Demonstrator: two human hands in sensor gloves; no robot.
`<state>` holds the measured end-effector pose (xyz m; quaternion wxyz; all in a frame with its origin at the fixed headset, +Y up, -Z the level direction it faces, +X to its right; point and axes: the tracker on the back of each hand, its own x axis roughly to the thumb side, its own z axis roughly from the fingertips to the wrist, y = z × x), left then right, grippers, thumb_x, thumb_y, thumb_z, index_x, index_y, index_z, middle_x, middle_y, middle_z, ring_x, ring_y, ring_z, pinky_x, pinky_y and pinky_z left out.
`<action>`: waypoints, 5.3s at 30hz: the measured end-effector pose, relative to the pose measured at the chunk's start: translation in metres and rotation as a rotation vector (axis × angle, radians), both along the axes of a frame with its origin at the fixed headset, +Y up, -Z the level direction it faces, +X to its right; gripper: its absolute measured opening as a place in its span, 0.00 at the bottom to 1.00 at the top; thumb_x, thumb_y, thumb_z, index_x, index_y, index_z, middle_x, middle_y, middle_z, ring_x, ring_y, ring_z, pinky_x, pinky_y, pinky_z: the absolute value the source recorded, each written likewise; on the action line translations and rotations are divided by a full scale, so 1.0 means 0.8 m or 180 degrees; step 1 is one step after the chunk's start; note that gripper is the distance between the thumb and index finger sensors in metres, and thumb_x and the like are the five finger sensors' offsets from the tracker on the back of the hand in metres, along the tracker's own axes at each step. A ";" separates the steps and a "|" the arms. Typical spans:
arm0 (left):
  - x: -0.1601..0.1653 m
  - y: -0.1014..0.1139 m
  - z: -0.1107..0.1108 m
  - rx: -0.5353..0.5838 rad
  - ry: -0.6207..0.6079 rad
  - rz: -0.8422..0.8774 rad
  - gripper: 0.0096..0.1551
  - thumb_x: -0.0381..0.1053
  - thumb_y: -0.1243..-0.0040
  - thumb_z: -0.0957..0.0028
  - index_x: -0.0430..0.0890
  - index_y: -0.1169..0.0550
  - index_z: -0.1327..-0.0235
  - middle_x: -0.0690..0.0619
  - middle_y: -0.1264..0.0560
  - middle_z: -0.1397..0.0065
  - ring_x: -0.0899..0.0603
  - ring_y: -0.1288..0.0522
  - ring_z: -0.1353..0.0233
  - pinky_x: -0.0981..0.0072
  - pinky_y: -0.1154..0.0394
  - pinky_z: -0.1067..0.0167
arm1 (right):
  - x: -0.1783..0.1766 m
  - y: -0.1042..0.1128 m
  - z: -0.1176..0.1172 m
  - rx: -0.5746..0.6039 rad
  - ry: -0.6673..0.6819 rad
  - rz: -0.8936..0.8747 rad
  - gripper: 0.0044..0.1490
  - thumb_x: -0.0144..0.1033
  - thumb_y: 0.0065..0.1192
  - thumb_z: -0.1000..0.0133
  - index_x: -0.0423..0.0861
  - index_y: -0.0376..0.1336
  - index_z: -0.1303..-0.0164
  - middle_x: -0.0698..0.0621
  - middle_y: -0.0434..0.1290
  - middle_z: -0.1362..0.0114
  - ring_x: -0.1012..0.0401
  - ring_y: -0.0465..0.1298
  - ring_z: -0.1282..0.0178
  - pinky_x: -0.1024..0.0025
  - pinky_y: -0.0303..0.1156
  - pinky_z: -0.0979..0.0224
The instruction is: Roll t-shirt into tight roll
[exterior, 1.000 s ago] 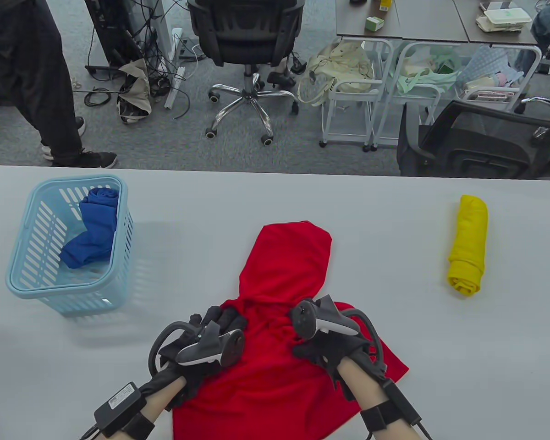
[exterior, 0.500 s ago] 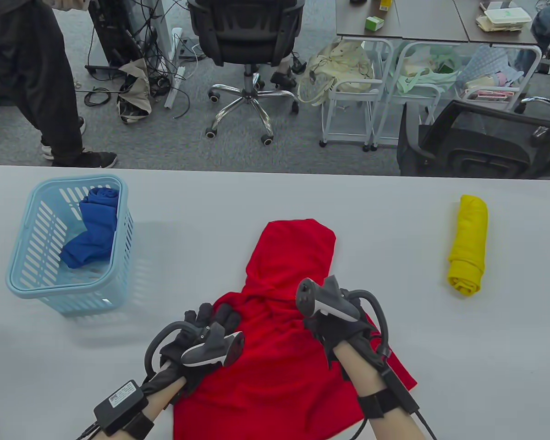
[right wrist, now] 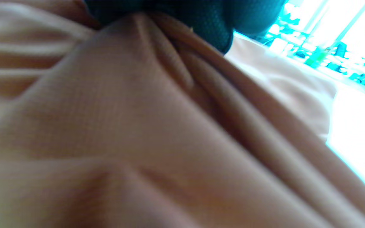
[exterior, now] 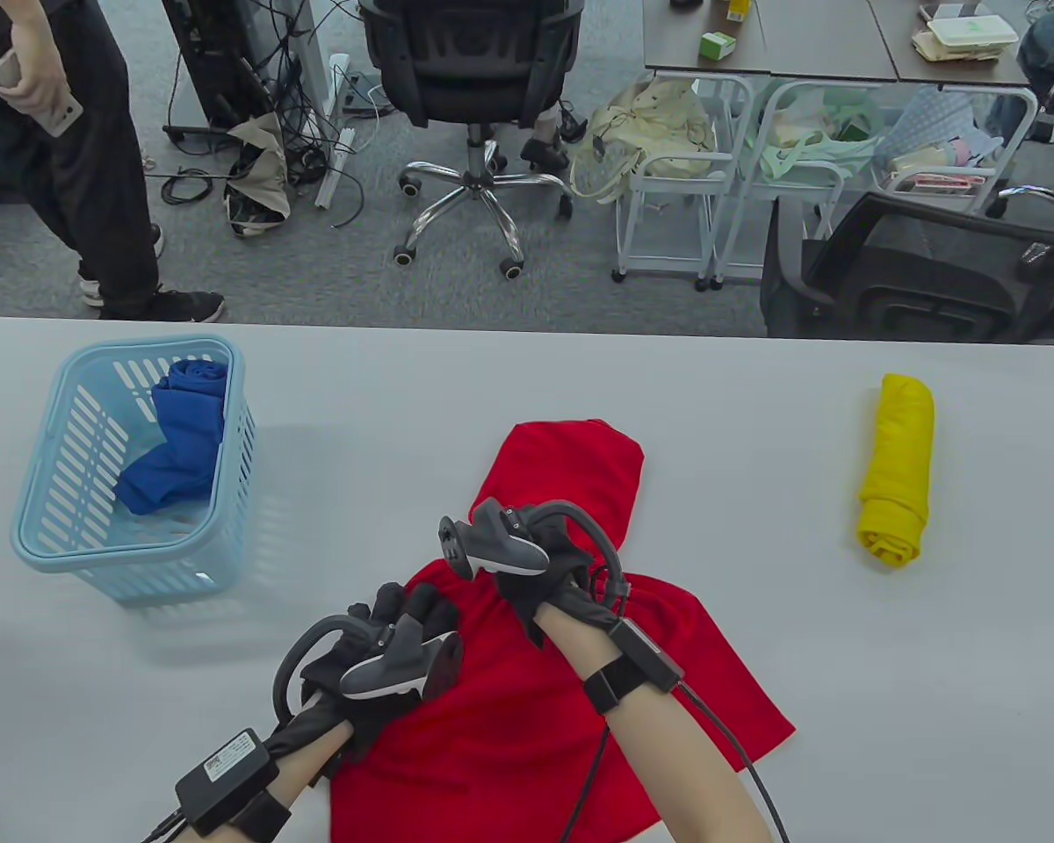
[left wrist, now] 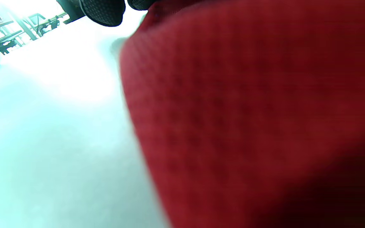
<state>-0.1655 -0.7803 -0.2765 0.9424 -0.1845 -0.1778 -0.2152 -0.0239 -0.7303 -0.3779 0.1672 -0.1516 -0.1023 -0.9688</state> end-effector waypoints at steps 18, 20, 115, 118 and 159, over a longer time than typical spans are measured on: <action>-0.006 0.045 0.012 0.0888 0.0335 -0.0459 0.40 0.72 0.67 0.50 0.60 0.30 0.27 0.58 0.18 0.30 0.49 0.16 0.36 0.50 0.28 0.28 | 0.292 0.004 0.019 -0.0011 -0.2212 -0.0627 0.32 0.48 0.51 0.36 0.46 0.57 0.23 0.44 0.65 0.22 0.52 0.76 0.34 0.50 0.69 0.31; -0.001 0.037 0.013 0.0894 0.0149 -0.0472 0.43 0.73 0.69 0.51 0.62 0.43 0.19 0.56 0.33 0.15 0.45 0.27 0.21 0.46 0.34 0.23 | 0.286 0.003 0.020 -0.0069 -0.2104 -0.0851 0.35 0.47 0.51 0.36 0.46 0.55 0.20 0.42 0.62 0.19 0.49 0.74 0.30 0.48 0.67 0.29; -0.064 0.027 -0.216 -0.0150 0.2816 0.0411 0.48 0.75 0.60 0.51 0.52 0.48 0.21 0.46 0.43 0.18 0.43 0.34 0.26 0.52 0.31 0.26 | 0.275 -0.092 -0.031 -0.1647 -0.2093 -0.1071 0.51 0.65 0.09 0.43 0.47 0.02 0.32 0.40 0.02 0.29 0.38 0.06 0.28 0.32 0.15 0.32; -0.052 0.038 -0.220 0.0053 0.2463 0.0700 0.27 0.66 0.47 0.47 0.61 0.30 0.36 0.57 0.26 0.32 0.53 0.22 0.38 0.57 0.24 0.31 | 0.274 -0.092 -0.032 -0.1677 -0.2103 -0.1042 0.51 0.65 0.08 0.43 0.47 0.02 0.33 0.40 0.01 0.29 0.38 0.06 0.29 0.32 0.15 0.32; -0.022 0.105 -0.234 0.0704 0.1604 -0.0314 0.34 0.61 0.64 0.41 0.61 0.44 0.18 0.55 0.42 0.10 0.41 0.37 0.14 0.43 0.37 0.21 | 0.274 -0.093 -0.033 -0.1683 -0.2112 -0.0977 0.51 0.65 0.07 0.43 0.47 0.02 0.33 0.40 0.01 0.29 0.38 0.06 0.29 0.32 0.15 0.32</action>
